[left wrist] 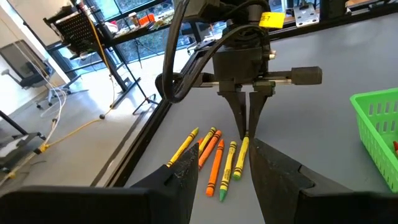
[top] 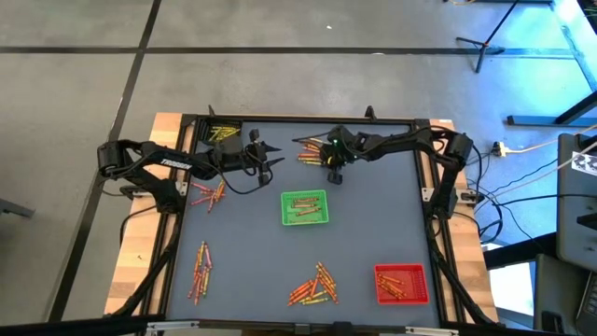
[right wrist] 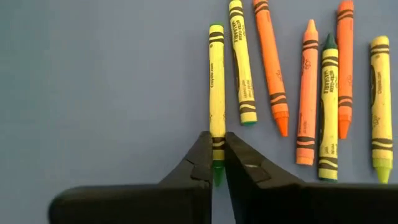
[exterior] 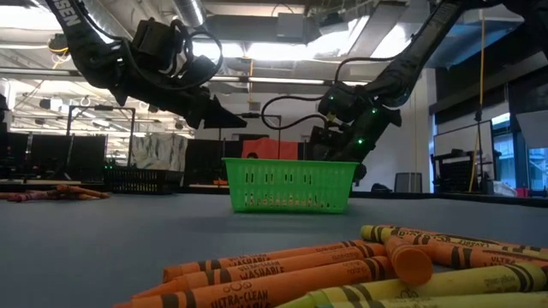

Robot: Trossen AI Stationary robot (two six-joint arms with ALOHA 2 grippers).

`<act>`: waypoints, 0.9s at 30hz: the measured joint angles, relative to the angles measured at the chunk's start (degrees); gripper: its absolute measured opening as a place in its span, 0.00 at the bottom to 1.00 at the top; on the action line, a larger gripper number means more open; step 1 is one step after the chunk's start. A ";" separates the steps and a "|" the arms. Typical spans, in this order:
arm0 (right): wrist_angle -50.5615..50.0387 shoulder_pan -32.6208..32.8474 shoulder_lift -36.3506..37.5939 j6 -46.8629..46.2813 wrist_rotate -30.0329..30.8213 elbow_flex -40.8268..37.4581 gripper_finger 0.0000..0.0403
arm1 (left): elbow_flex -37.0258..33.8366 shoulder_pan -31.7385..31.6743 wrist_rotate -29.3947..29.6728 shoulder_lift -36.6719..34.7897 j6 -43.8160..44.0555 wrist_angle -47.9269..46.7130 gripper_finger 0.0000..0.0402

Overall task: Sort crayons
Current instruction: Put the green crayon into the black bin

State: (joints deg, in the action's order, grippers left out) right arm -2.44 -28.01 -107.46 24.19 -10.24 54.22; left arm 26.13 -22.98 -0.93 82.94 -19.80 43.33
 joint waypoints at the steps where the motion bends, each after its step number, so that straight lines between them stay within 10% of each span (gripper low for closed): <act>1: 0.02 0.17 0.13 0.28 0.21 -0.04 0.05 | 0.00 0.00 0.00 0.00 -0.18 0.00 0.31; 12: 0.76 6.11 8.84 1.16 10.69 -0.31 0.02 | 0.00 0.28 -0.24 0.00 0.19 1.13 0.31; 27: 20.34 8.50 24.41 1.64 0.20 -8.08 0.02 | 1.49 0.02 -15.02 8.13 2.36 19.52 0.31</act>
State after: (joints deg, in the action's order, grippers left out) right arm 17.90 -19.51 -83.05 25.82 -10.04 46.13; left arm 27.62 -22.96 -15.95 91.07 -17.43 62.85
